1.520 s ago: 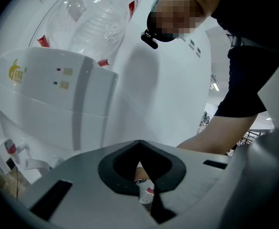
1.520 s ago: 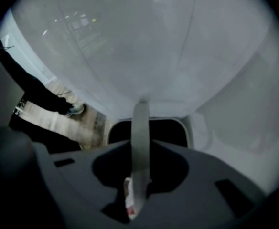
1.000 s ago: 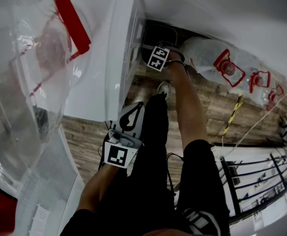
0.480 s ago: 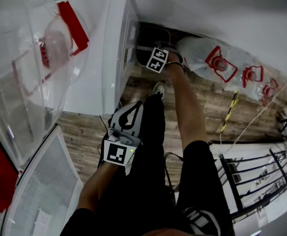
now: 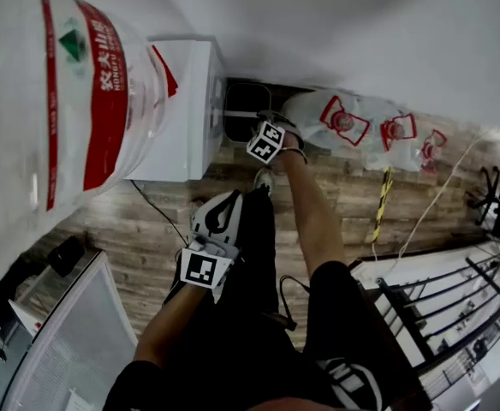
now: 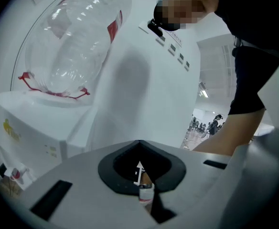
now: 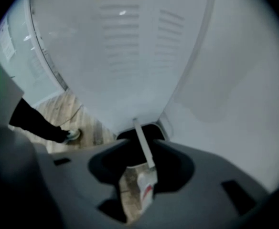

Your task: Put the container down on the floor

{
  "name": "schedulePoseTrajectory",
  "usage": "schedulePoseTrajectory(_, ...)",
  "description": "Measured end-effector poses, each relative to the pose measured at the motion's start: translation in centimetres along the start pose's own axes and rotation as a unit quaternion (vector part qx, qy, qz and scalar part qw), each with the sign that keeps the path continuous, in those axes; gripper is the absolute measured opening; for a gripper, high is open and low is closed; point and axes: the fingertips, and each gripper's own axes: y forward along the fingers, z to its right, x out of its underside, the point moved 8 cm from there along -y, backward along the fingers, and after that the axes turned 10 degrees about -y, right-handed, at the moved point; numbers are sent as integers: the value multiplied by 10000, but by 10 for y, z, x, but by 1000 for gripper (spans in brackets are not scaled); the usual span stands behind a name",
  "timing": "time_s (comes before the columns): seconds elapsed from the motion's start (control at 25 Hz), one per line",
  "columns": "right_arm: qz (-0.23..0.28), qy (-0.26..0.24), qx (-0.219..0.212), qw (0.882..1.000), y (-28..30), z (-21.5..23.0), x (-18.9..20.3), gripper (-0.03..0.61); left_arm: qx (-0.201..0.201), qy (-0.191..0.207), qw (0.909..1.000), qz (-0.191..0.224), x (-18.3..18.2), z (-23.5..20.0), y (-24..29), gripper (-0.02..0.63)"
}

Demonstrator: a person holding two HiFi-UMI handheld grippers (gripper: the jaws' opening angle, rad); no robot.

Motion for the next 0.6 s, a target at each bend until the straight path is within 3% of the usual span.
schedulePoseTrajectory(0.12,63,440,16,9990,-43,-32,-8,126,98,44,9999,23,-20,11,-21,29)
schedulePoseTrajectory(0.2,202,1092,124,9937,-74,-50,-13,107,128,128,9998,48,-33,16,-37,29)
schedulePoseTrajectory(0.24,326,1574,171,9868,-91,-57,-14,98,141,170,9997,49,-40,18,-44,30)
schedulePoseTrajectory(0.36,830,2930,314,9520,-148,-72,-24,84,198,300,9991,218,-66,21,-66,29)
schedulePoseTrajectory(0.48,1183,3396,855,9292,-195,-74,-43,72,297,529,9969,492,-86,13,-84,29)
schedulePoseTrajectory(0.6,1495,3905,1147,9011,-234,-113,-67,59,280,626,9970,354,-94,4,-130,29)
